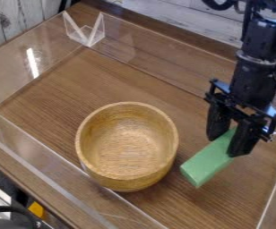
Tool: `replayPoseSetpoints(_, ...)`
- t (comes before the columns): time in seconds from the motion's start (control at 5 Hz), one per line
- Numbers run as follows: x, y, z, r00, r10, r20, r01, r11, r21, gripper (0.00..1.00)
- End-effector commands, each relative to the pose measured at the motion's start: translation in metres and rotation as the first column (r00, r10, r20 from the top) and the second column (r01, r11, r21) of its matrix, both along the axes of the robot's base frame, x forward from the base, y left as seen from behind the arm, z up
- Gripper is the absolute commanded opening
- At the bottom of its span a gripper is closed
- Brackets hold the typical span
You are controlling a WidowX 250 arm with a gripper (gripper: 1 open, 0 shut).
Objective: Put the green block in the brown bowl
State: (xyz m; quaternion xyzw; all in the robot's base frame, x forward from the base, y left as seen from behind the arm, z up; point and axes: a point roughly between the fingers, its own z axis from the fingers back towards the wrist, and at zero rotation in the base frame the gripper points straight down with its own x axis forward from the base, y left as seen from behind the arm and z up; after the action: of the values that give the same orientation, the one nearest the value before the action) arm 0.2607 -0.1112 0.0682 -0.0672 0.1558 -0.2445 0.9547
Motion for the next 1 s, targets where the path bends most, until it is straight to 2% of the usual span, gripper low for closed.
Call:
replayPoseSetpoints(0.0,0.0,0.002,0.025,0.997,0.003,0.08,-0.001,1.0,-0.028,0.0)
replayPoseSetpoints(0.4,-0.013,0.011,0.04,0.992,0.028,0.123,-0.023,0.999,-0.034,0.0)
replayPoseSetpoints(0.6,-0.019,0.011,0.041,0.991,0.031,0.133,-0.027,0.999,-0.037,0.0)
replayPoseSetpoints(0.8,-0.026,0.02,0.036,0.99,0.001,0.14,0.005,0.999,-0.038,0.0)
